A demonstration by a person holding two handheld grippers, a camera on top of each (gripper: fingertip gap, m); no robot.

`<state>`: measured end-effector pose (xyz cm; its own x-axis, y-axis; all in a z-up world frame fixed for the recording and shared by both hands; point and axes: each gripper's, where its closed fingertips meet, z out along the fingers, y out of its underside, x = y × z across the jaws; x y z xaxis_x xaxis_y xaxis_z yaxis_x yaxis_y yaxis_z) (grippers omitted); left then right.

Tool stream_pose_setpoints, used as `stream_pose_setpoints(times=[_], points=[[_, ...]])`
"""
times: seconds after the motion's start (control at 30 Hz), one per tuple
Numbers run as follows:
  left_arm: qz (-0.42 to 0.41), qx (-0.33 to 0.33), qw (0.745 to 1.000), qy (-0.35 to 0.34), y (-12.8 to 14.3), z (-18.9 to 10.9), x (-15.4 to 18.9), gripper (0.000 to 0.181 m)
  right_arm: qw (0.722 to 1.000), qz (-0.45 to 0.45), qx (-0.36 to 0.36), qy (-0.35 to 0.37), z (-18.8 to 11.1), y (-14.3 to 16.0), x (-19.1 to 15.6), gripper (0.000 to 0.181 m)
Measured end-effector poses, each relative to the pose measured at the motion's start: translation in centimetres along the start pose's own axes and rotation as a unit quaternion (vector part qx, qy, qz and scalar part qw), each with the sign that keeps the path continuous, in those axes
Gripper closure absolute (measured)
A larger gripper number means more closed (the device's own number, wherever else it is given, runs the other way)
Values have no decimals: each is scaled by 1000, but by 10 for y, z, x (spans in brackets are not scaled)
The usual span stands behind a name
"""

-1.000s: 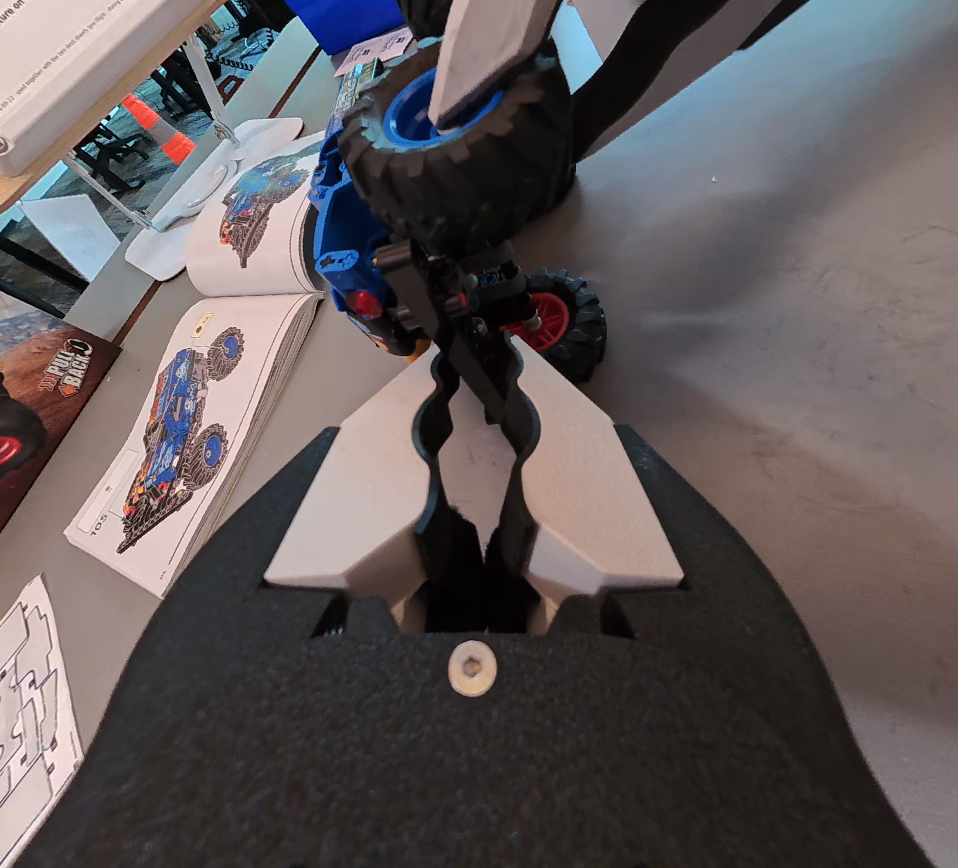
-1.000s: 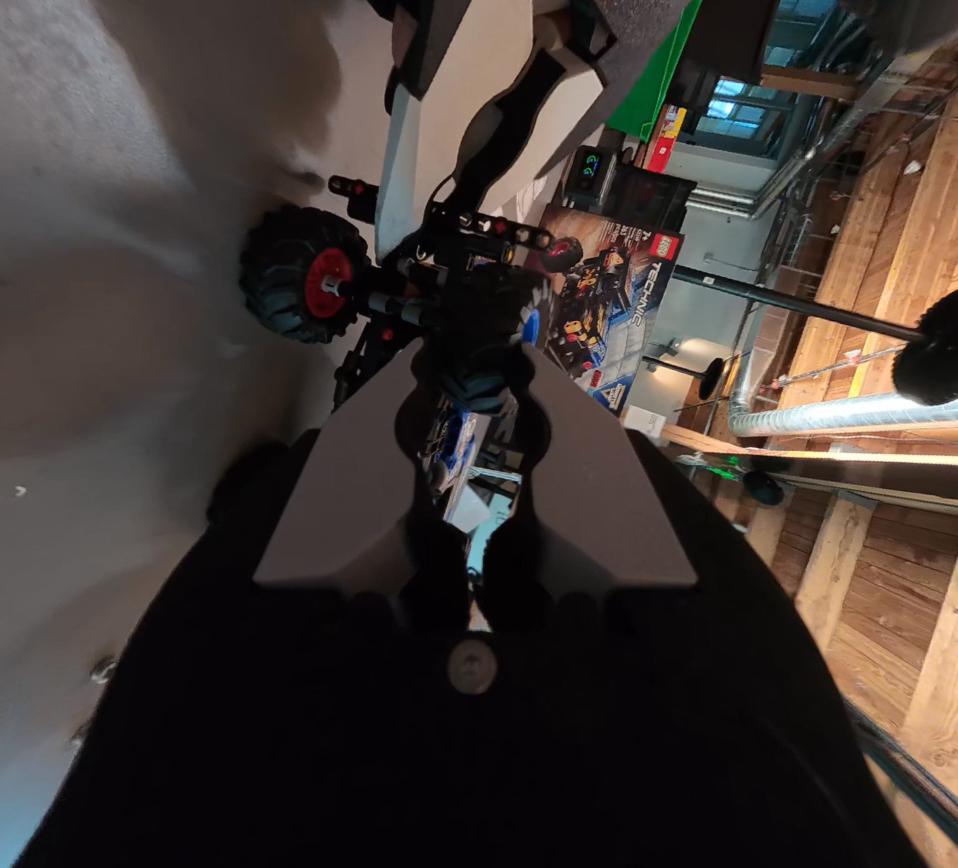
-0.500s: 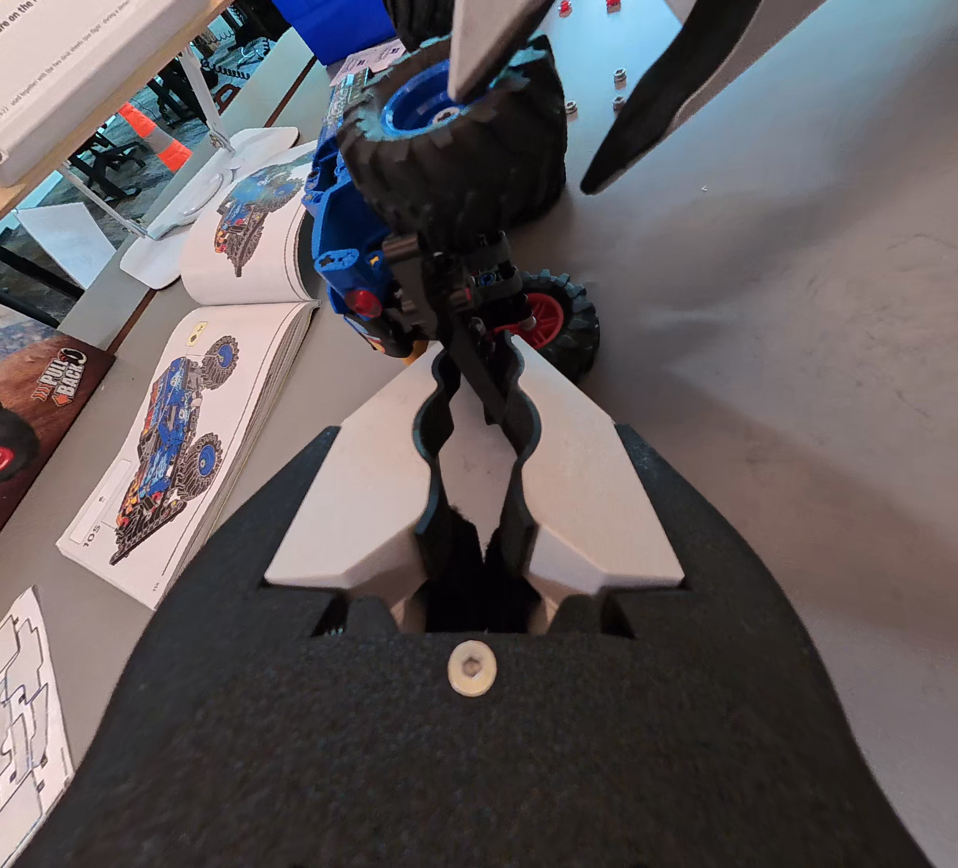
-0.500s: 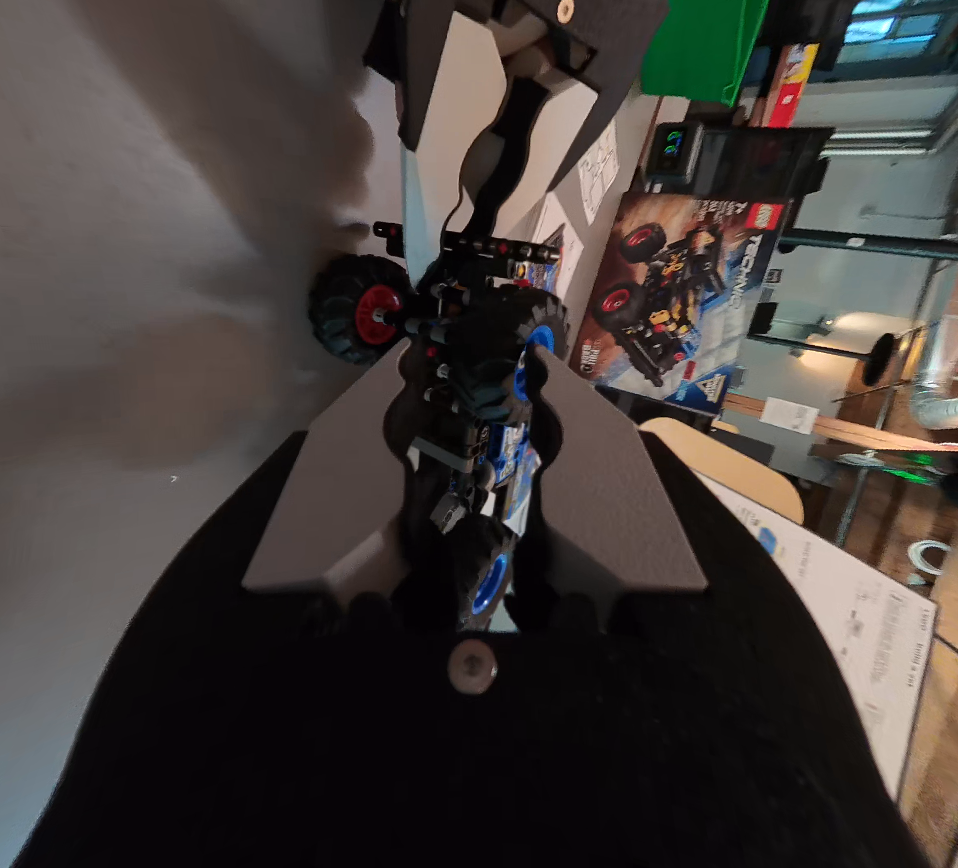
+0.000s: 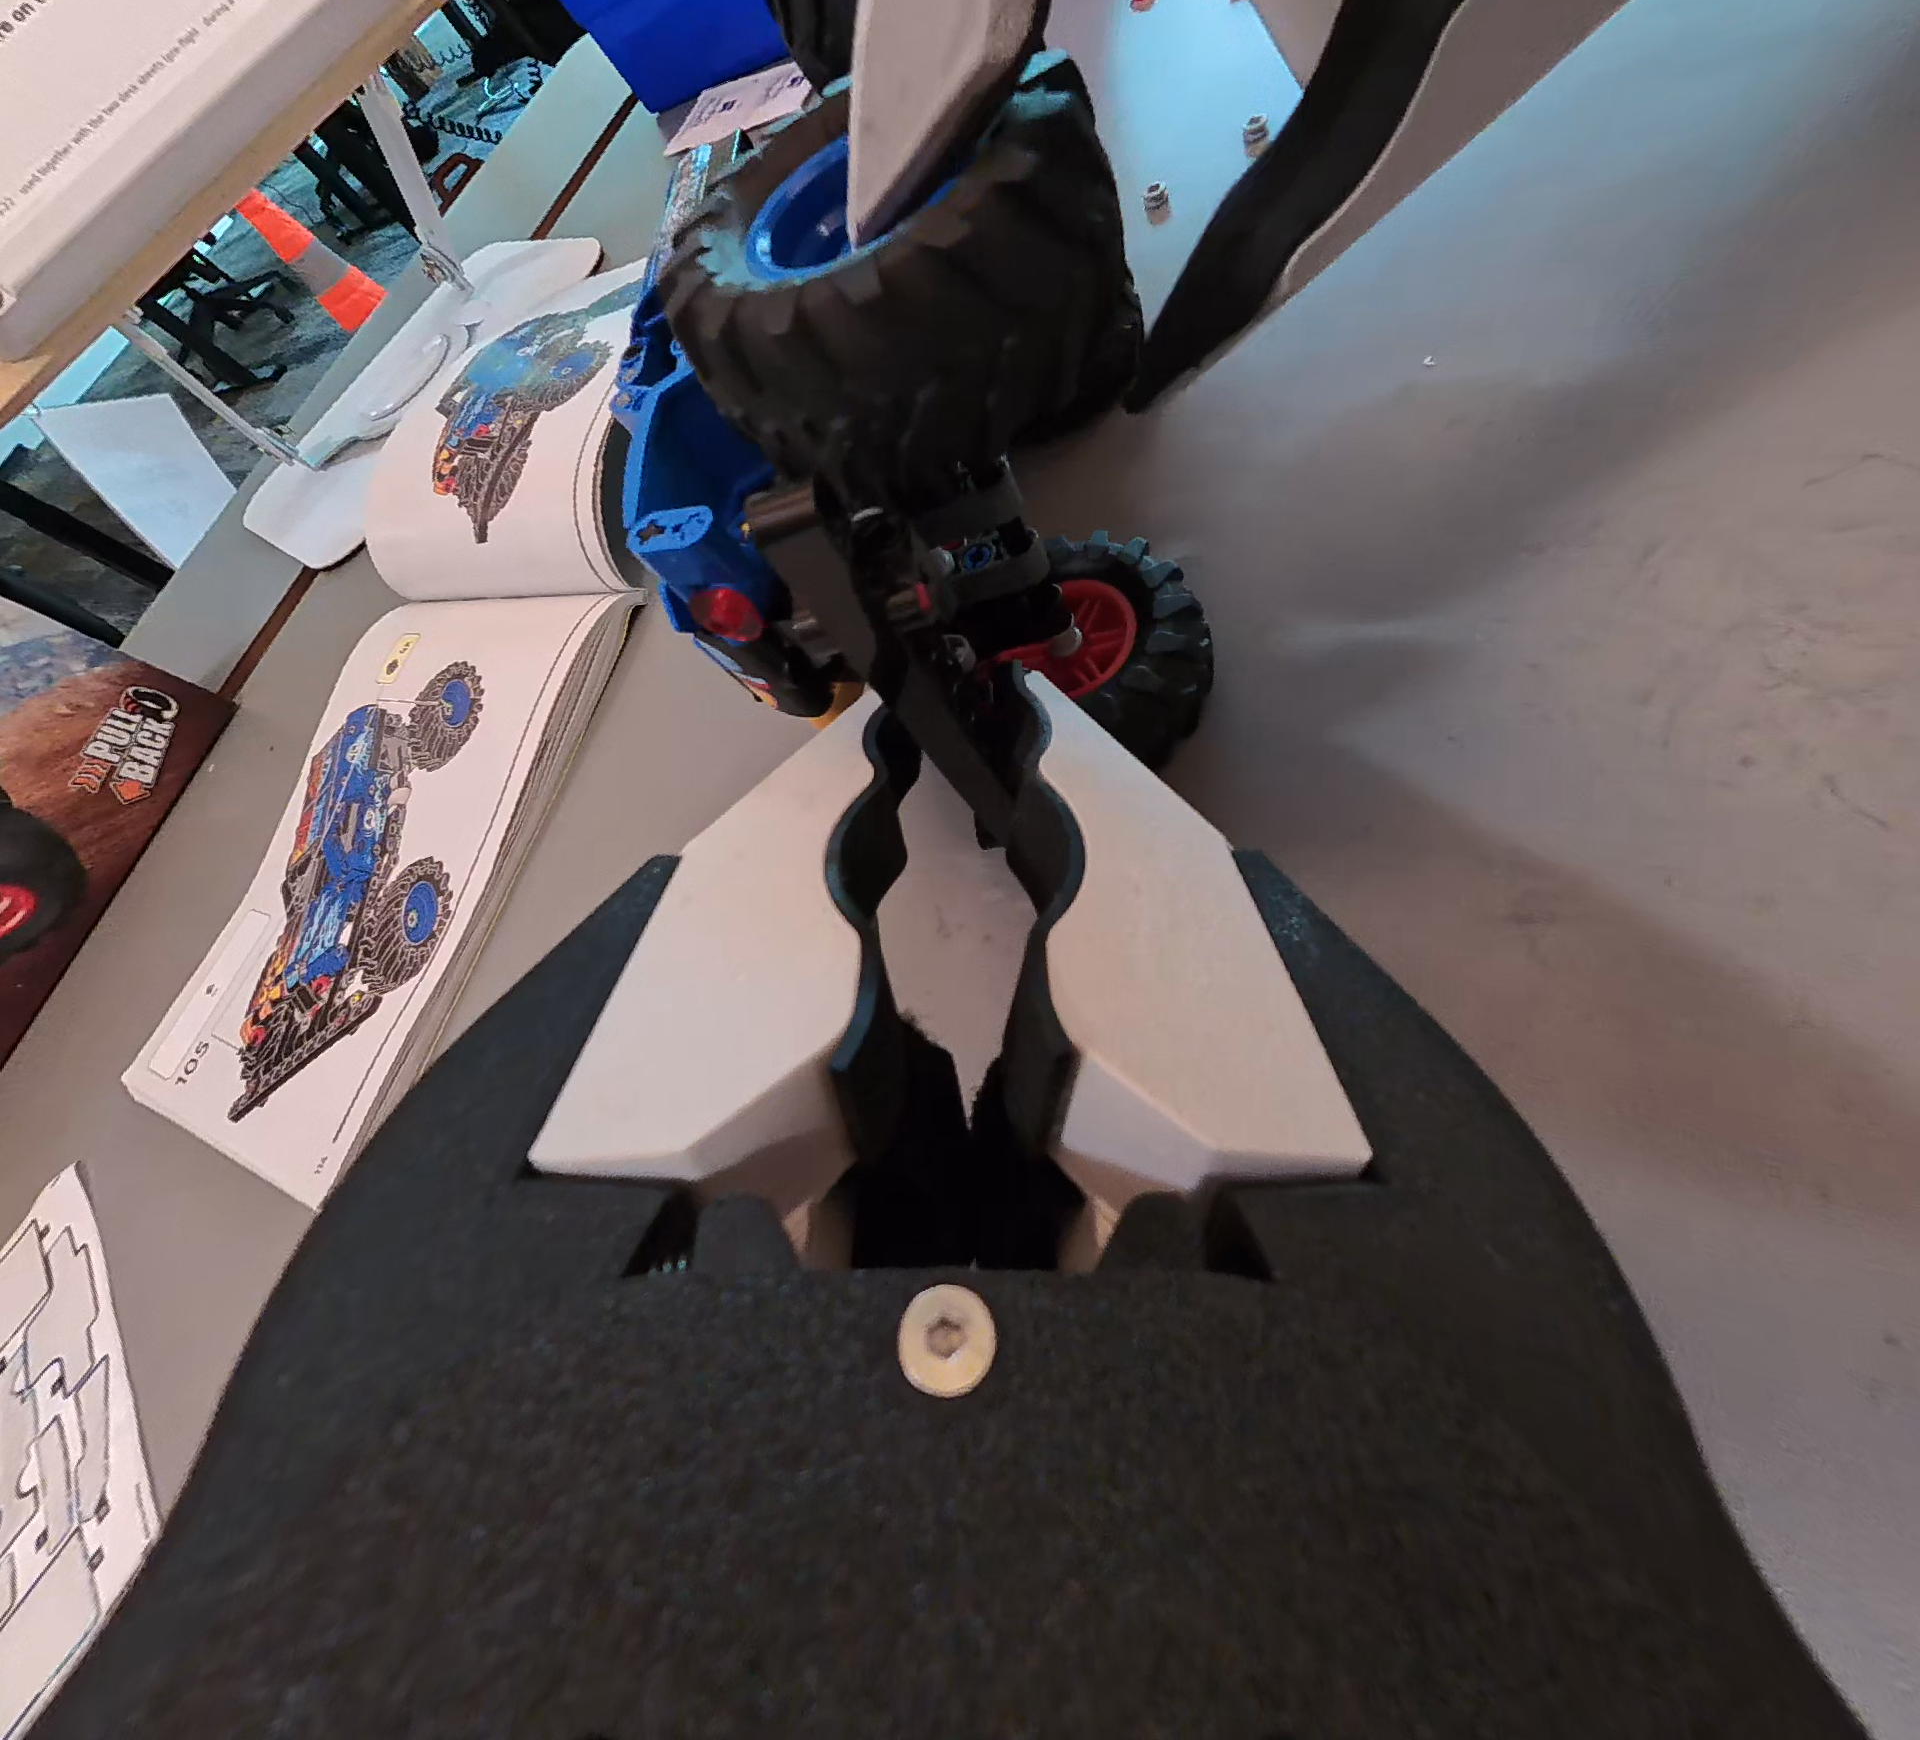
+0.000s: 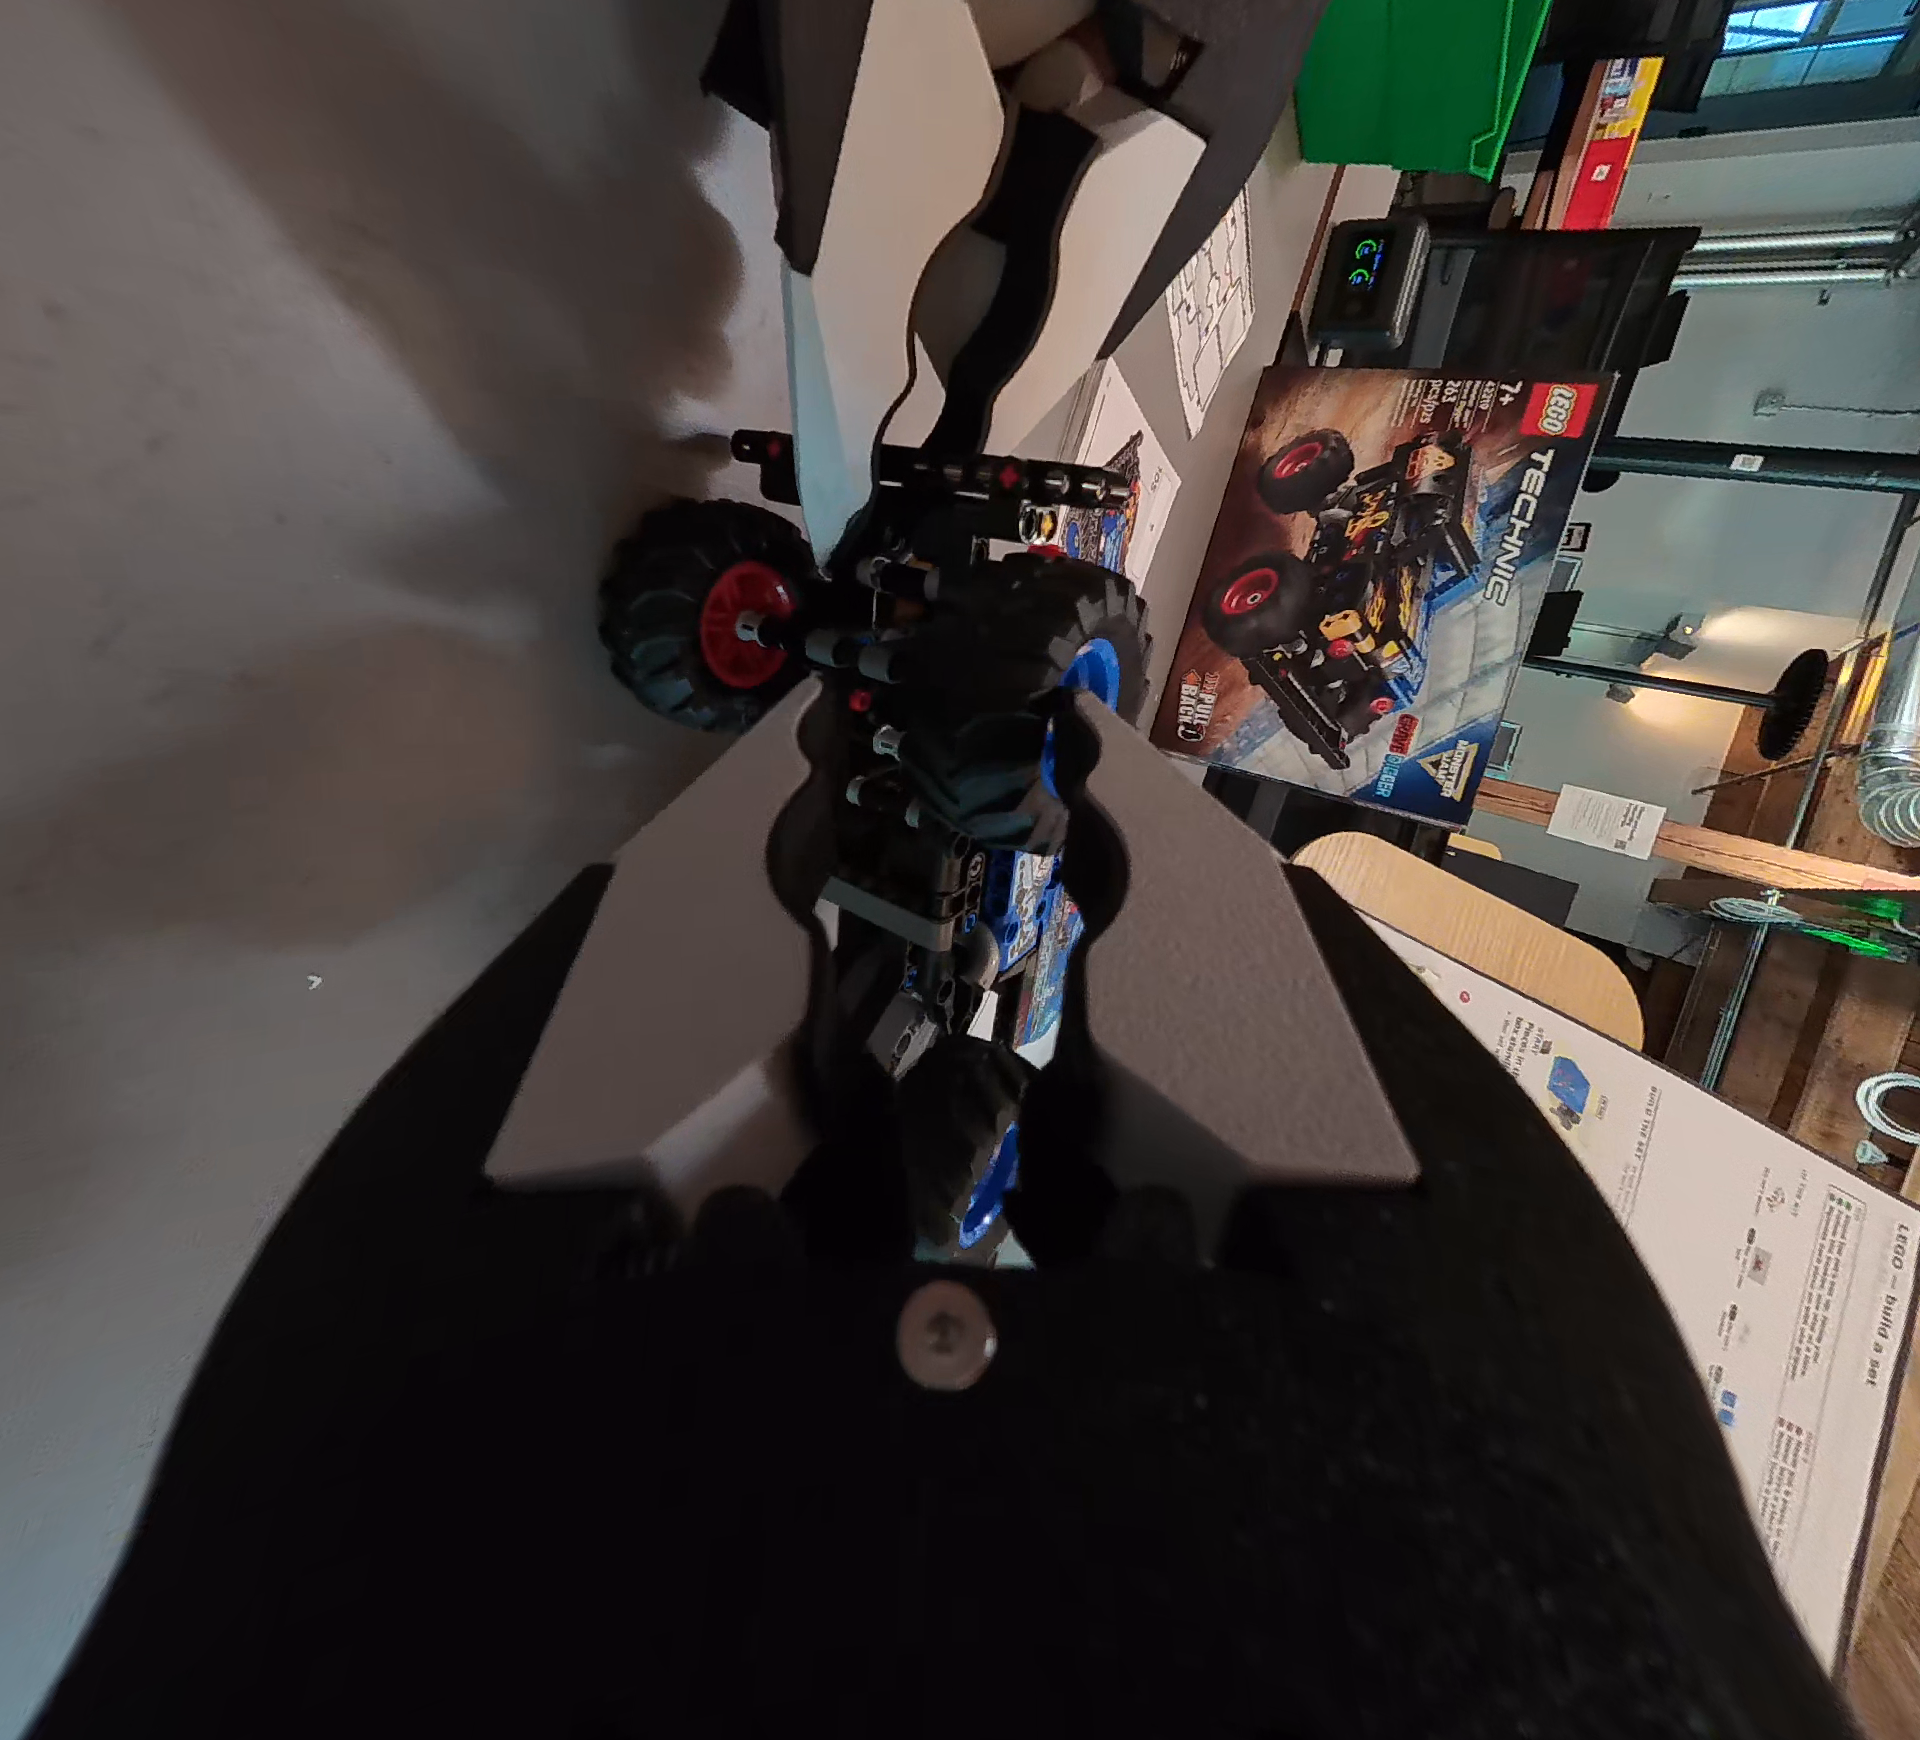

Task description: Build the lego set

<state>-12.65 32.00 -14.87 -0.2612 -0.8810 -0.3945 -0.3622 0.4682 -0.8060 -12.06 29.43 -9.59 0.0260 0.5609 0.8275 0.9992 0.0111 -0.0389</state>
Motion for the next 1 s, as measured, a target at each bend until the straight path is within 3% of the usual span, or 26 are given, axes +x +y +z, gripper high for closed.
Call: stream_pose_setpoints(times=[0.3,0.4,0.5,0.77,1.0], points=[[-3,6,1000,-6,-2,-1,-2,168,999,42,7,2,2,1,5,150],[-3,5,1000,-5,-2,0,-2,168,999,32,10,7,1,-1,3,147],[7,5,1000,-5,-2,0,1,168,998,63,8,-9,-4,-1,2,128],[7,7,1000,-3,-3,0,1,168,1000,29,-7,-2,-3,4,0,143],[-4,7,1000,-4,-3,0,-2,168,998,-30,-29,53,4,8,7,152]])
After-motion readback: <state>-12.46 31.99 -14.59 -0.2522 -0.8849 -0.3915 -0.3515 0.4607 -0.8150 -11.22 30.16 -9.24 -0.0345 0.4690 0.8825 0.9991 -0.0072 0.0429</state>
